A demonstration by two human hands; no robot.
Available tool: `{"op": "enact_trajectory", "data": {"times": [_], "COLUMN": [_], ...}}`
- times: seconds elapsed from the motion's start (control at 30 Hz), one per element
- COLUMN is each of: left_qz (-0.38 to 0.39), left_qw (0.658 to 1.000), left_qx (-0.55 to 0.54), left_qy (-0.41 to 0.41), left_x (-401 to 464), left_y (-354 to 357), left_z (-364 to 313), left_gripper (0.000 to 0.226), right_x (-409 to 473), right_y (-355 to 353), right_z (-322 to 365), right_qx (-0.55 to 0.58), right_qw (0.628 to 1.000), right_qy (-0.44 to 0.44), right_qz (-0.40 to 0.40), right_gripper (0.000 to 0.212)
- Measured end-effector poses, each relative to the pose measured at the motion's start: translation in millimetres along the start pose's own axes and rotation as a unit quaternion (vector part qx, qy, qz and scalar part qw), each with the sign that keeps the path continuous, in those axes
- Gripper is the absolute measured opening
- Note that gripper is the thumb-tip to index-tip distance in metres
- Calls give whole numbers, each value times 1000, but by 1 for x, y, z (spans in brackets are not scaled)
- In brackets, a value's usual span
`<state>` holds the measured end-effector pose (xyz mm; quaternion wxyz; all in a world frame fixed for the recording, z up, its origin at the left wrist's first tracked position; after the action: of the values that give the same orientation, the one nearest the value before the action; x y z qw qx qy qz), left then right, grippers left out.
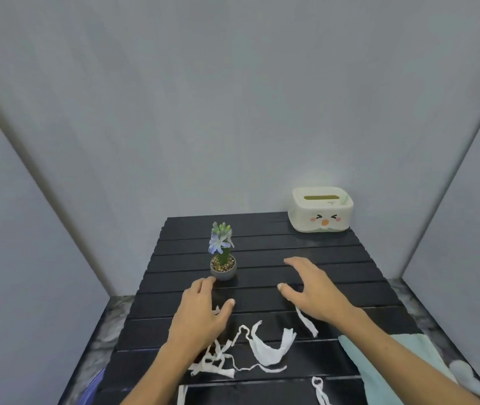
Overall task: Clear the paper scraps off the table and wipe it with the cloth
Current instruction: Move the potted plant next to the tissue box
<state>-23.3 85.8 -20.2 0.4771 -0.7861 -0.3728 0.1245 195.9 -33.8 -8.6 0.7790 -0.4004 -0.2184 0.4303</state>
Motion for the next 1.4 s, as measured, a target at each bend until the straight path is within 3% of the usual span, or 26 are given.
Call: {"op": "enact_trajectory", "data": {"times": [0.27,0.57,0.8,0.97,1.4], "left_qz": [-9,-14,-31,-23,-3], "left_qw": [1000,1000,999,999,996], "left_qx": [-15,-9,-40,-36,-39], "left_qy": [-24,-14,14,29,75], "left_x": [38,73,96,117,187], "left_y": [4,14,29,45,84], "left_z": [14,18,8,-9,-45], "left_gripper": [90,70,64,63,74], "right_x": [5,24,56,68,77], "right_y": [15,24,8,10,14], "right_z": [10,8,-32,-59,-76], "right_qx": [-37,-75,-131,-180,-168], "right_qw": [999,997,991,983,985], "right_qy": [-6,-4,15,4,-34], "right_qz": [16,14,13,31,-6], "right_gripper": [62,63,69,77,89]}}
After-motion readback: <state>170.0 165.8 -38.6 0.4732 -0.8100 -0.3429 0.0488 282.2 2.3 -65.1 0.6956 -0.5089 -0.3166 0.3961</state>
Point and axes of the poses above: each hand's wrist, its own x-axis towards the middle knuckle, its own y-axis out of the palm, z = x × y, the point moved 7 cm from there along x, towards the middle knuckle, and after that the axes turned 9 degrees about y, right-handed, at the moved point
